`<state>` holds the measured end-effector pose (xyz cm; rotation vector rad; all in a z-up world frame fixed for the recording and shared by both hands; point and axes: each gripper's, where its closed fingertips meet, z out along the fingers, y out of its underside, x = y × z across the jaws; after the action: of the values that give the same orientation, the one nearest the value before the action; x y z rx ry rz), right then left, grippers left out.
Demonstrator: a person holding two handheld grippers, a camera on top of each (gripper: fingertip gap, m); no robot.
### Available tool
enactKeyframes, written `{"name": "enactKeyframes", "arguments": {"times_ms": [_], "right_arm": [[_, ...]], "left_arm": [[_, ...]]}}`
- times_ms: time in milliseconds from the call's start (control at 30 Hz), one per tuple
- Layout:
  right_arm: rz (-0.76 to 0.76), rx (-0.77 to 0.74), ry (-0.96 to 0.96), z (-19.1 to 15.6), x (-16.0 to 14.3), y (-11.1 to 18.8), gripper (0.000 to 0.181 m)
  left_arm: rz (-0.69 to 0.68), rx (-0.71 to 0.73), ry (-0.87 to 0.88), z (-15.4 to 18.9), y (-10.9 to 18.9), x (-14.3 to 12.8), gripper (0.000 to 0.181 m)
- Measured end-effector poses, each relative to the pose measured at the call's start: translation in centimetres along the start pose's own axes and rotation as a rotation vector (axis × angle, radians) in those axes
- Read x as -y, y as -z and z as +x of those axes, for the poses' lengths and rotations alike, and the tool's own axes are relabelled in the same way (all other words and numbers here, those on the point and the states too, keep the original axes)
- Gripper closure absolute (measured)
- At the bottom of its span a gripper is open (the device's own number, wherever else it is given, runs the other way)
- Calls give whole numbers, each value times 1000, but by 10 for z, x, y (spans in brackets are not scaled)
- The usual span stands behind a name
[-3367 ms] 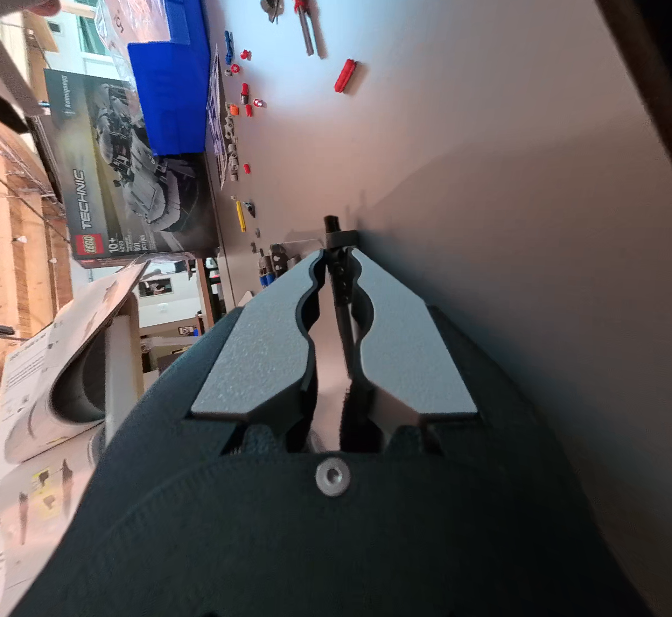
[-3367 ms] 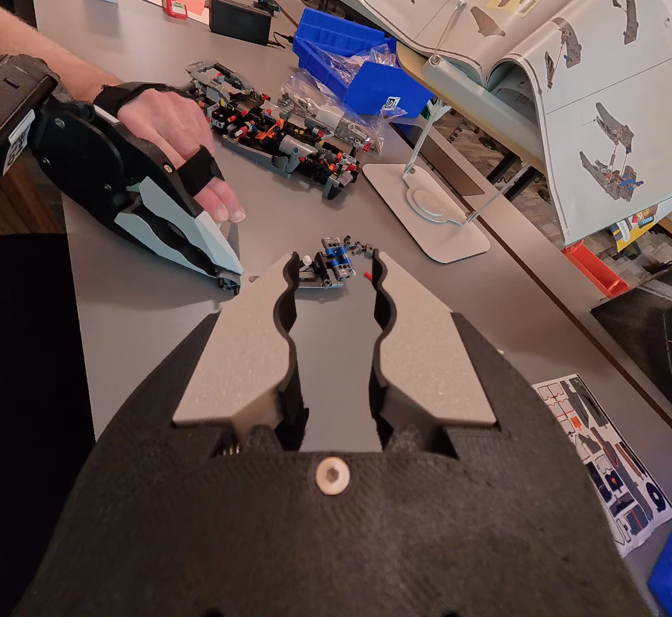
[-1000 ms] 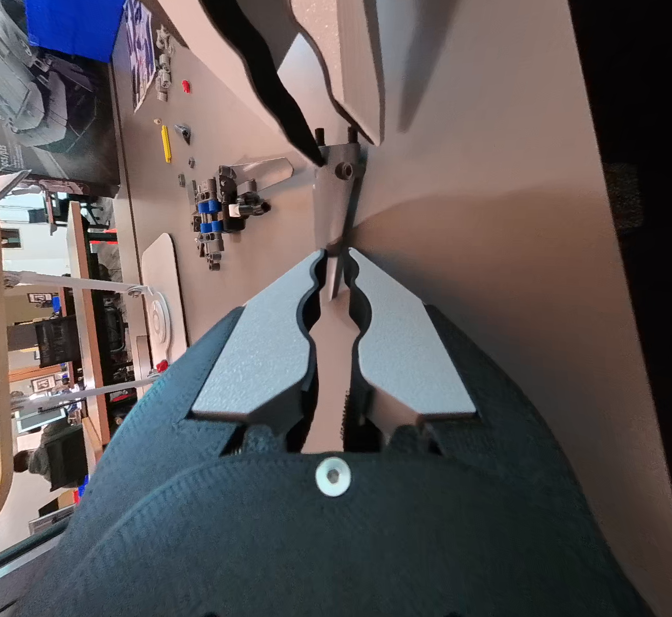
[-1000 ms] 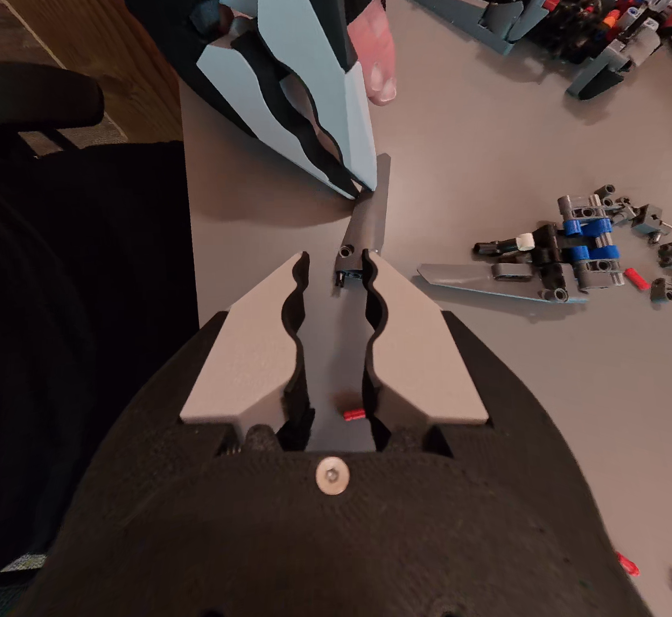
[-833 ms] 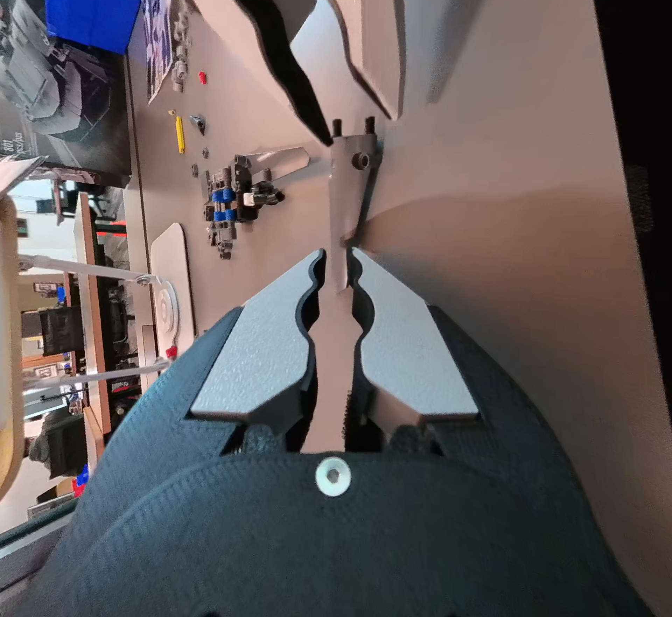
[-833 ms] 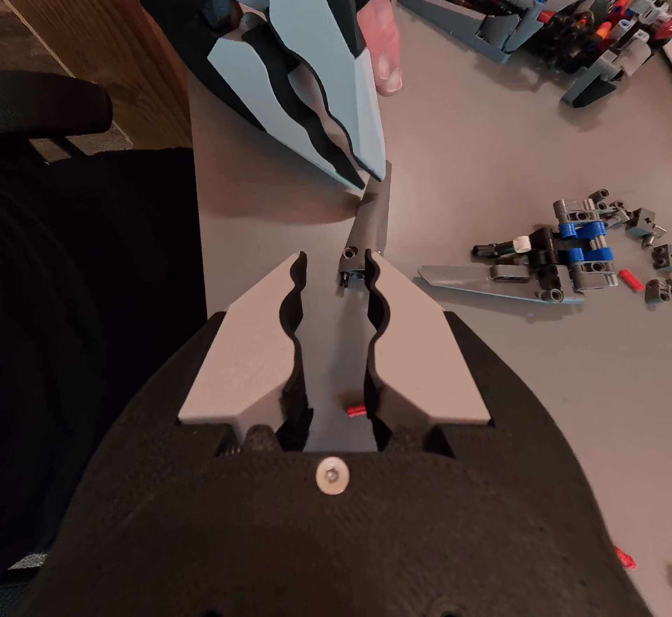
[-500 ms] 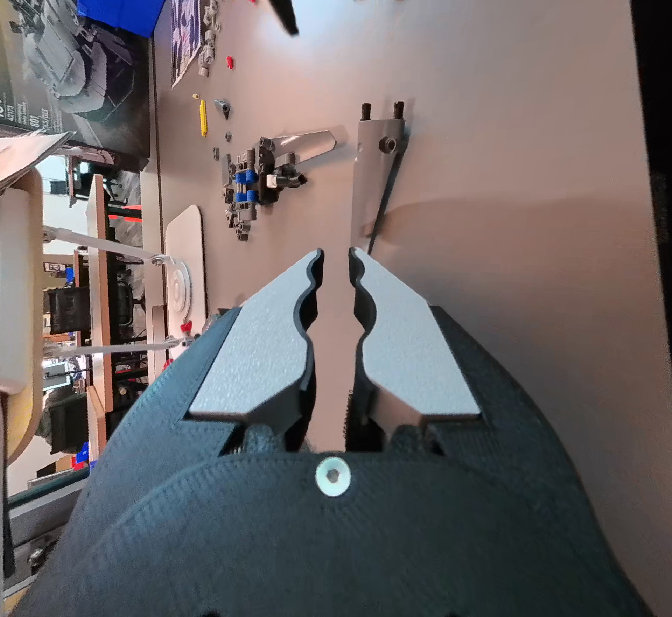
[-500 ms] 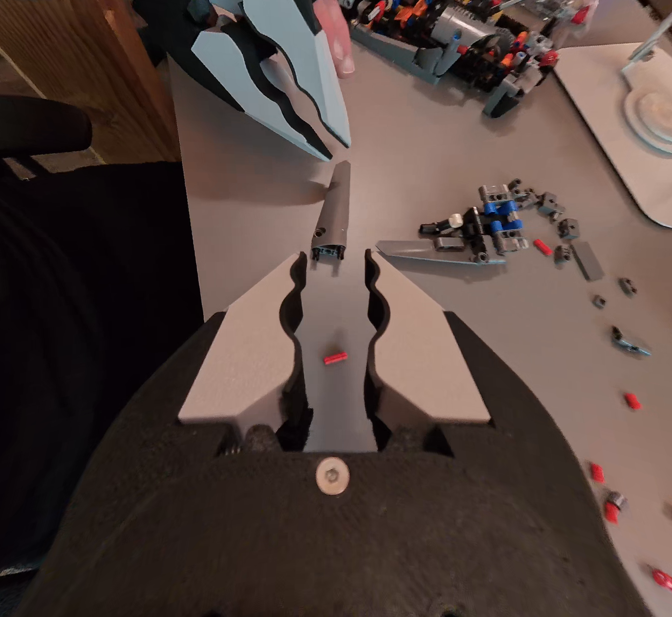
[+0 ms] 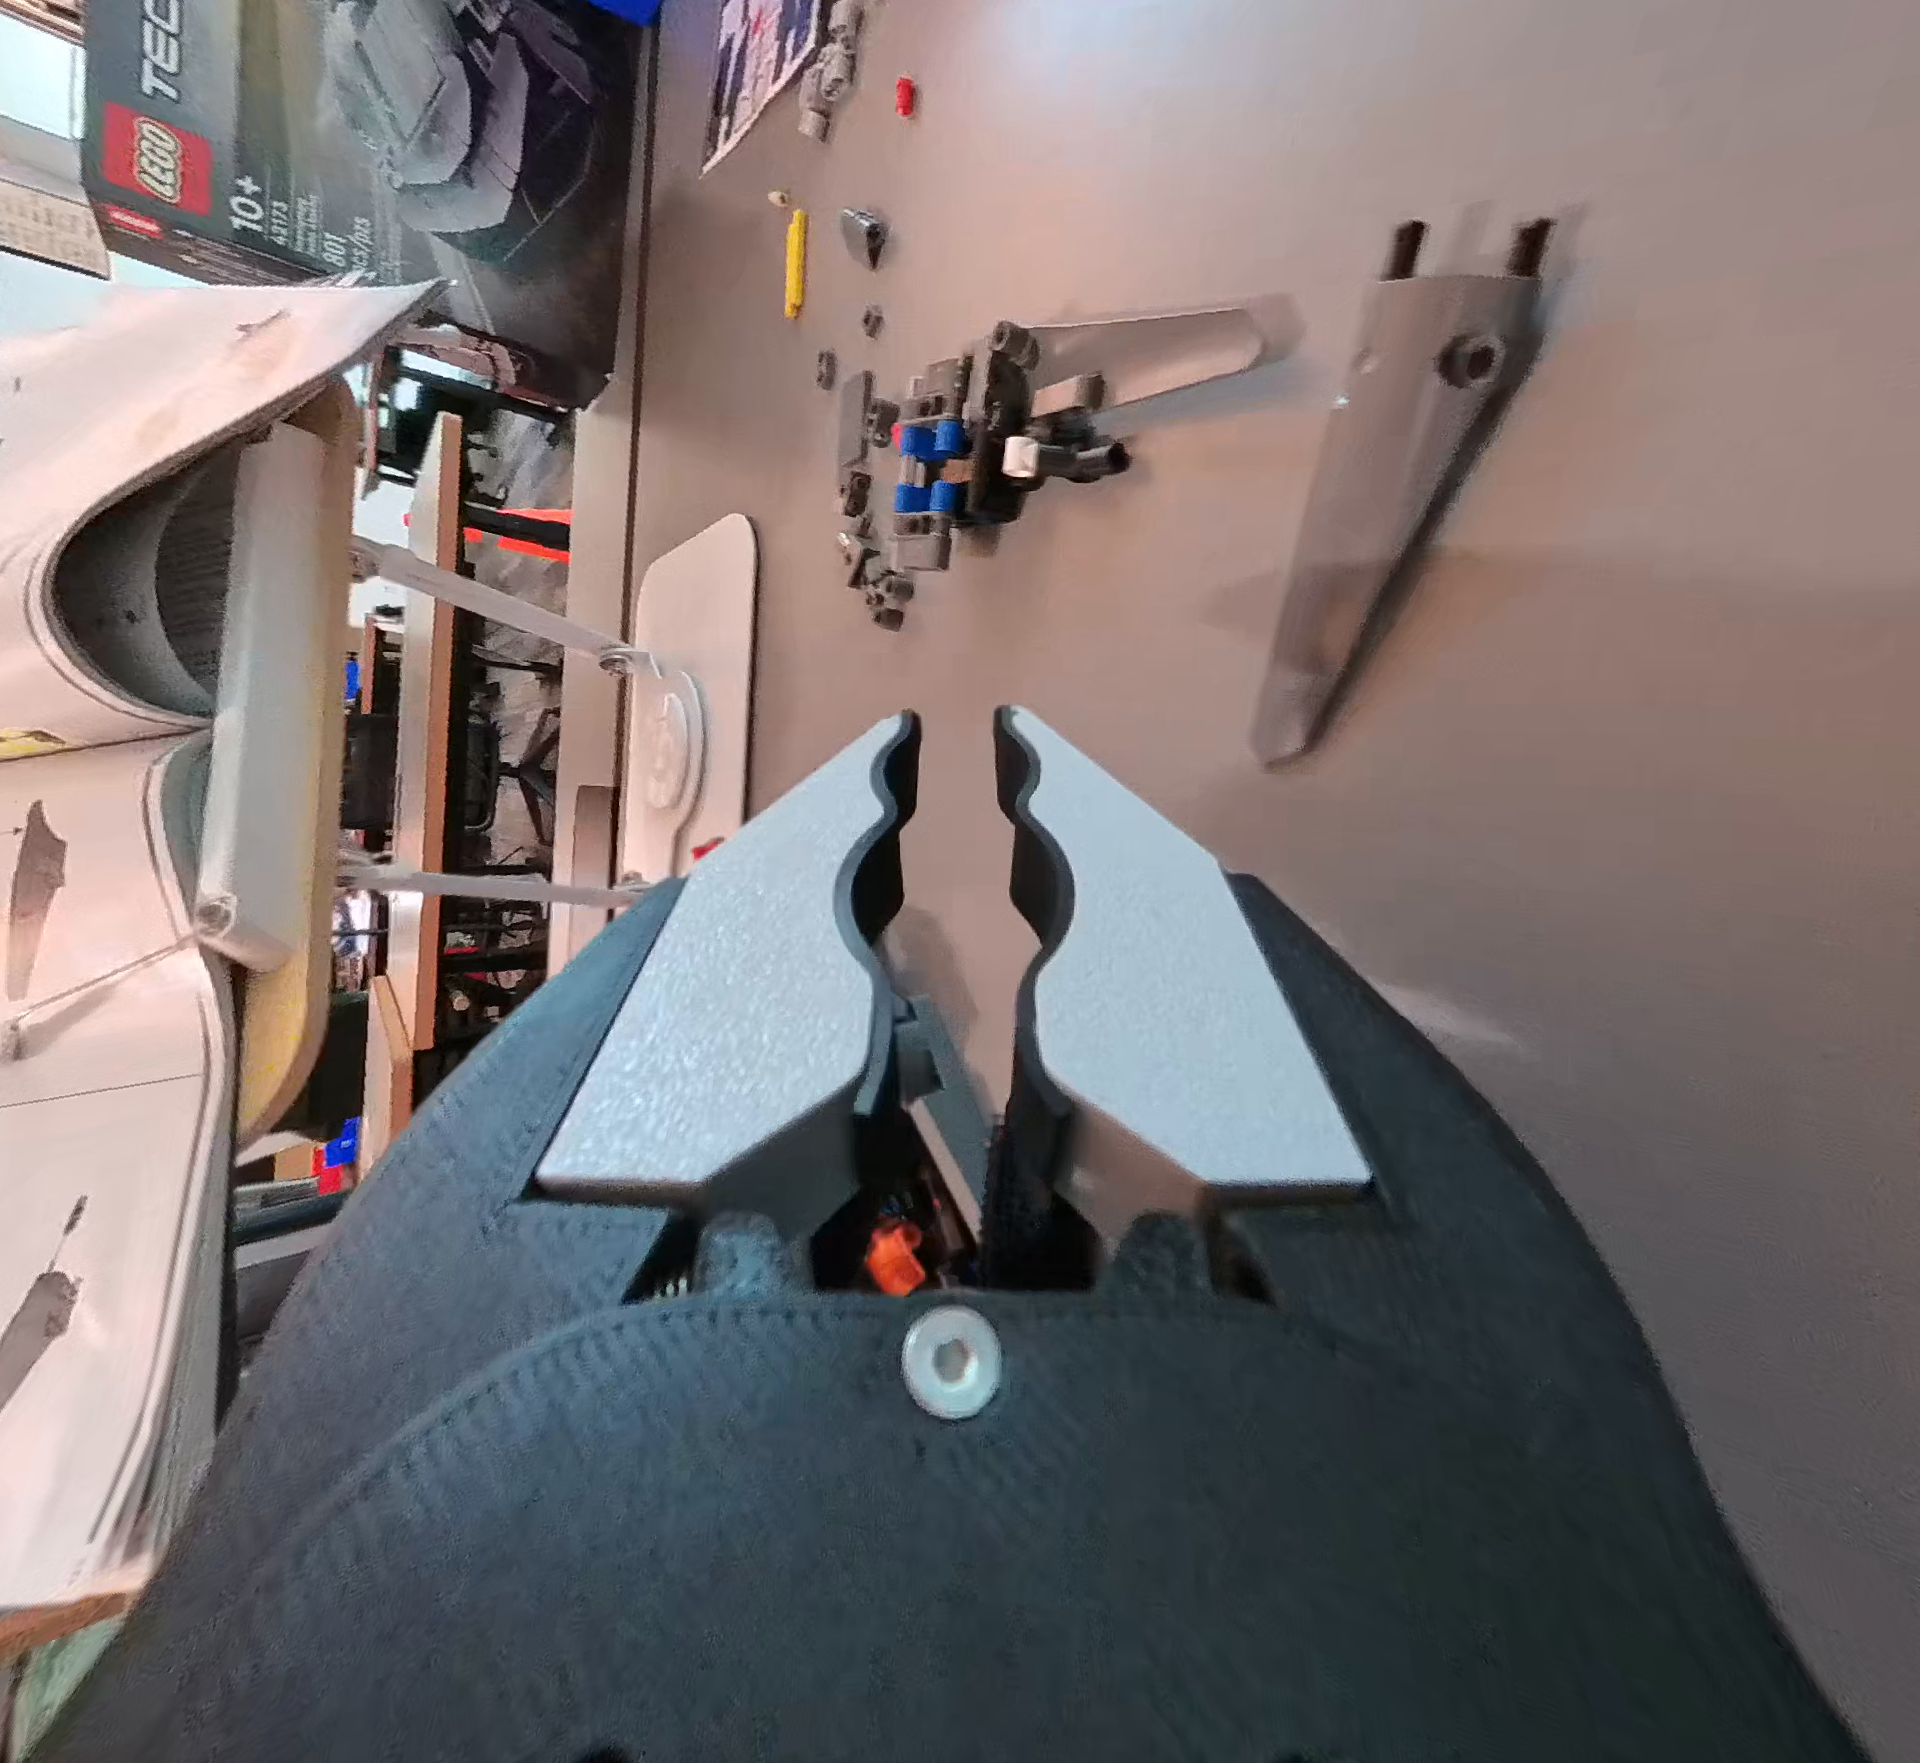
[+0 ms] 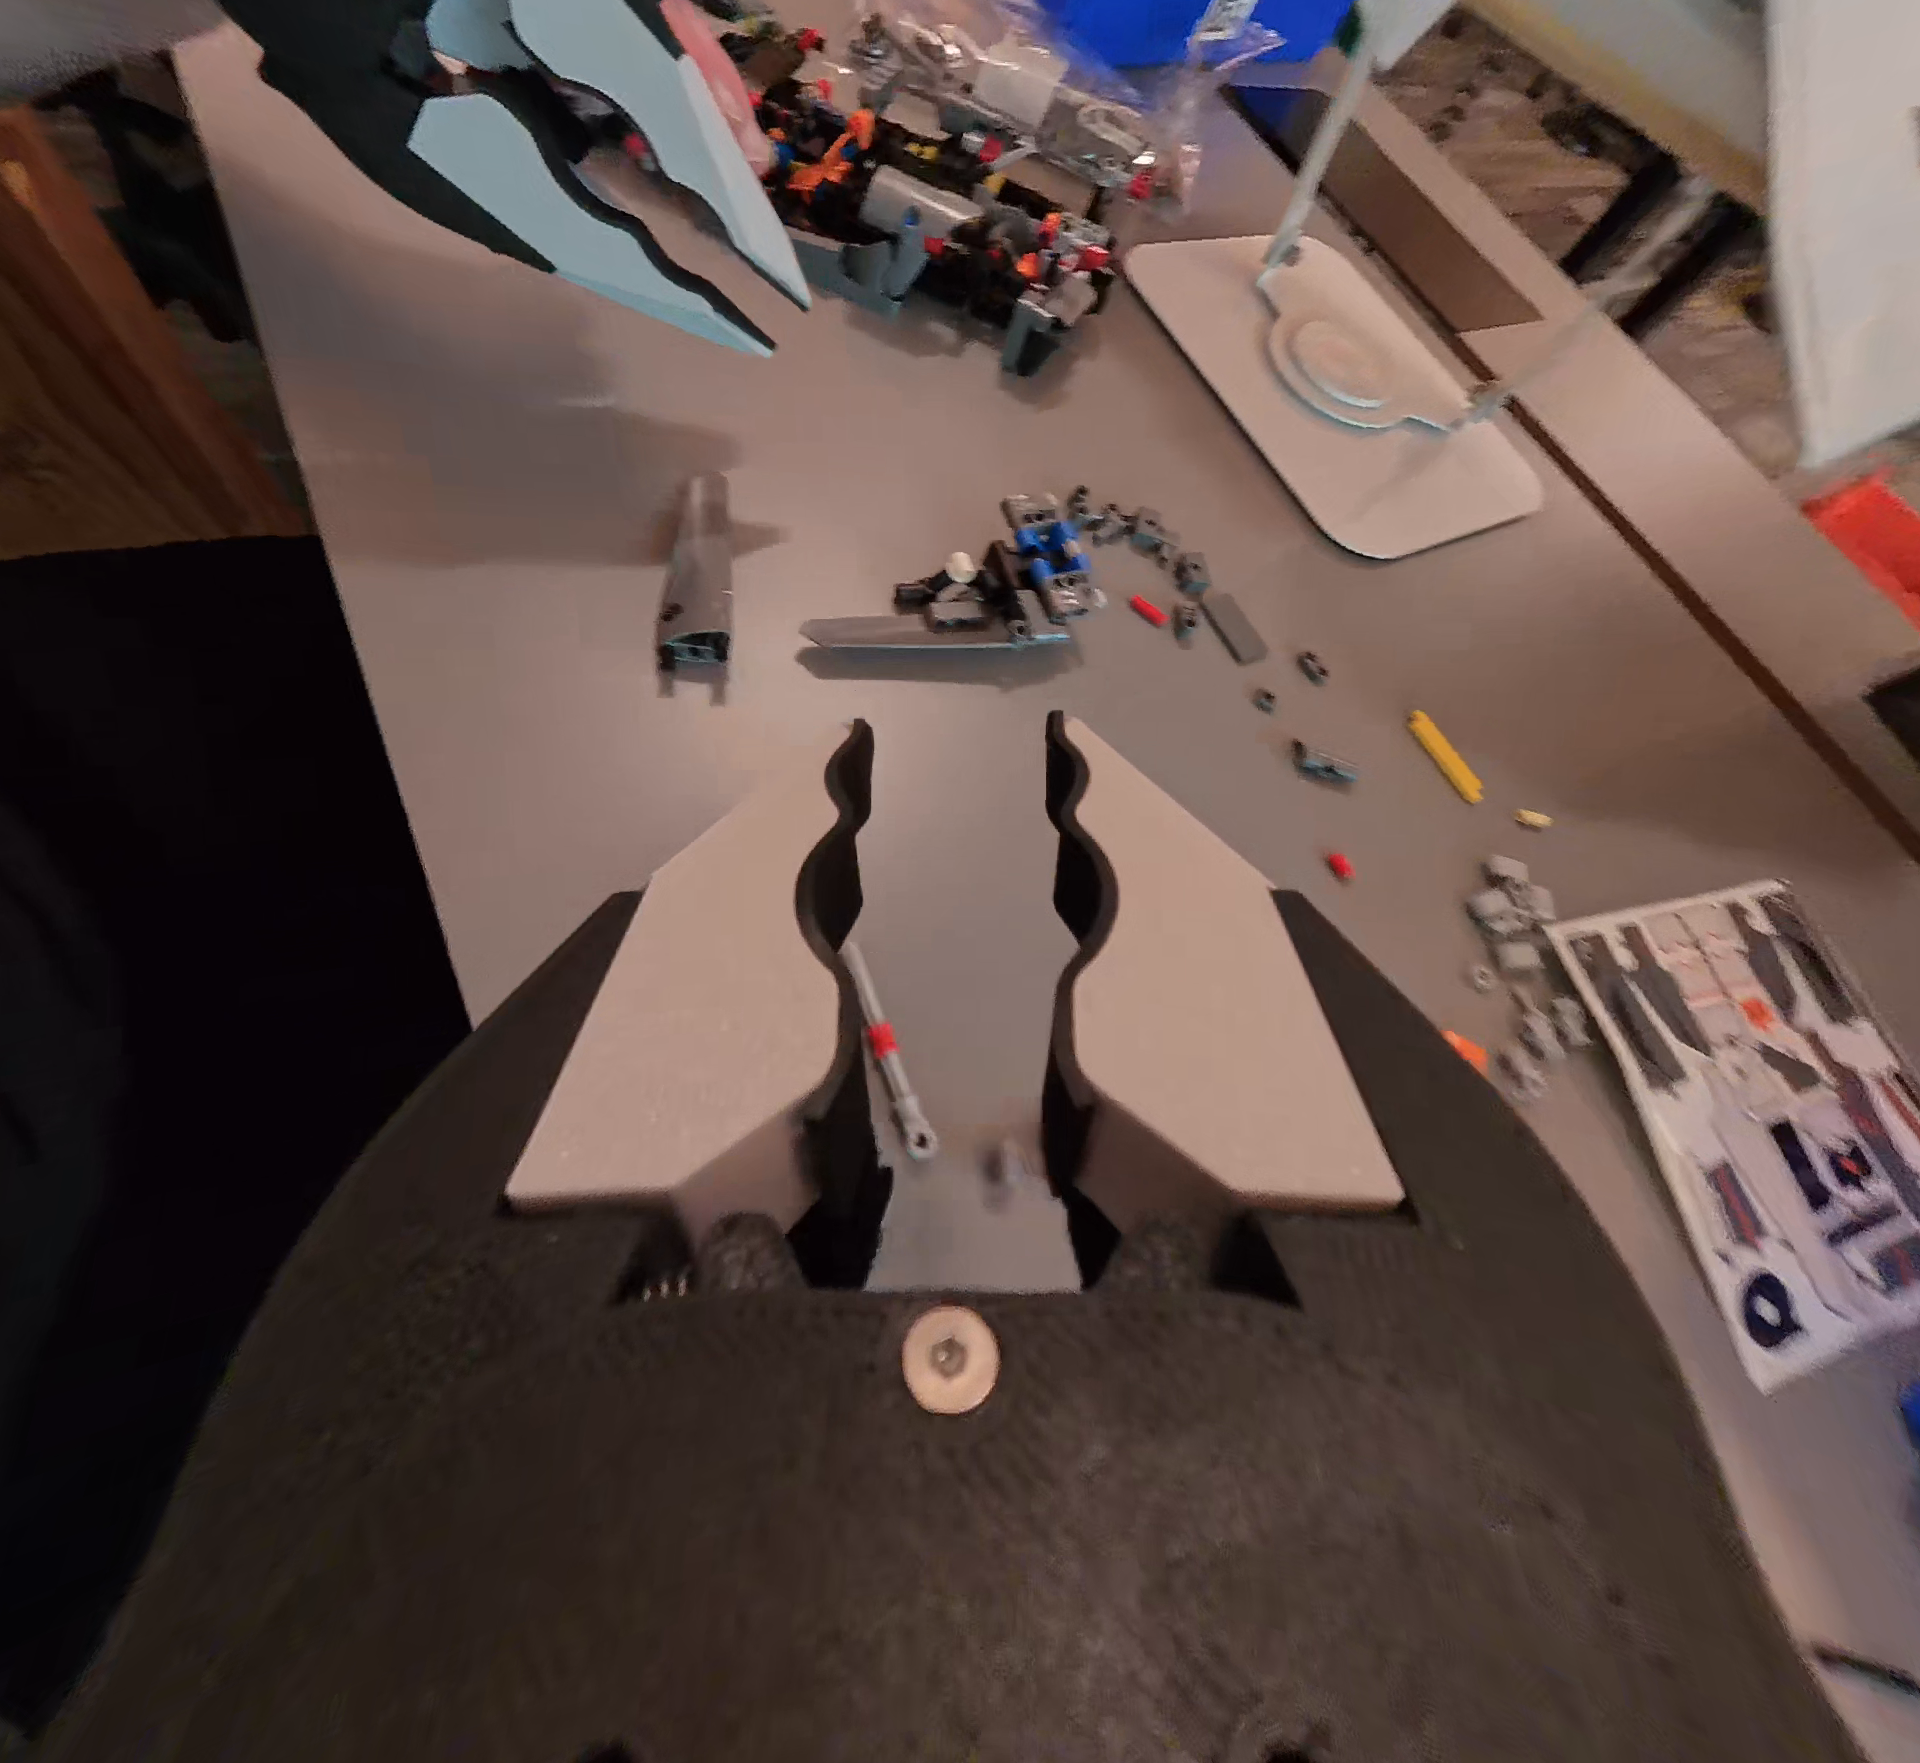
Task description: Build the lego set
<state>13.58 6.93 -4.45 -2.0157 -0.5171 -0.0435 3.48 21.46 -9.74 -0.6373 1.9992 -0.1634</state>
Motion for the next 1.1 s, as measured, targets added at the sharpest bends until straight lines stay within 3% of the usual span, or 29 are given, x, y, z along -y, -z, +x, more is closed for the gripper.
{"name": "enactKeyframes", "arguments": {"times_ms": [267, 400, 500, 700, 800, 1000, 1100], "right_arm": [[-36, -240, -64, 76, -22, 70, 144], [-89, -249, -82, 97, -35, 81, 140], [-116, -173, -59, 97, -35, 55, 142], [-184, 44, 31, 87, -24, -39, 143], [-241, 98, 34, 100, -28, -74, 148], [-371, 148, -79, 126, -64, -115, 140], [-442, 92, -114, 134, -82, -126, 133]], "left_arm": [[20, 60, -18, -26, -23, 16, 171], [11, 60, -30, -33, -37, 20, 173], [28, 47, -8, -30, -47, 19, 175], [2, 84, -39, -22, -60, 12, 180], [8, 69, -27, -16, -61, 10, 180], [9, 60, -25, -15, -60, 6, 180], [19, 66, -11, -17, -58, 8, 180]]}}
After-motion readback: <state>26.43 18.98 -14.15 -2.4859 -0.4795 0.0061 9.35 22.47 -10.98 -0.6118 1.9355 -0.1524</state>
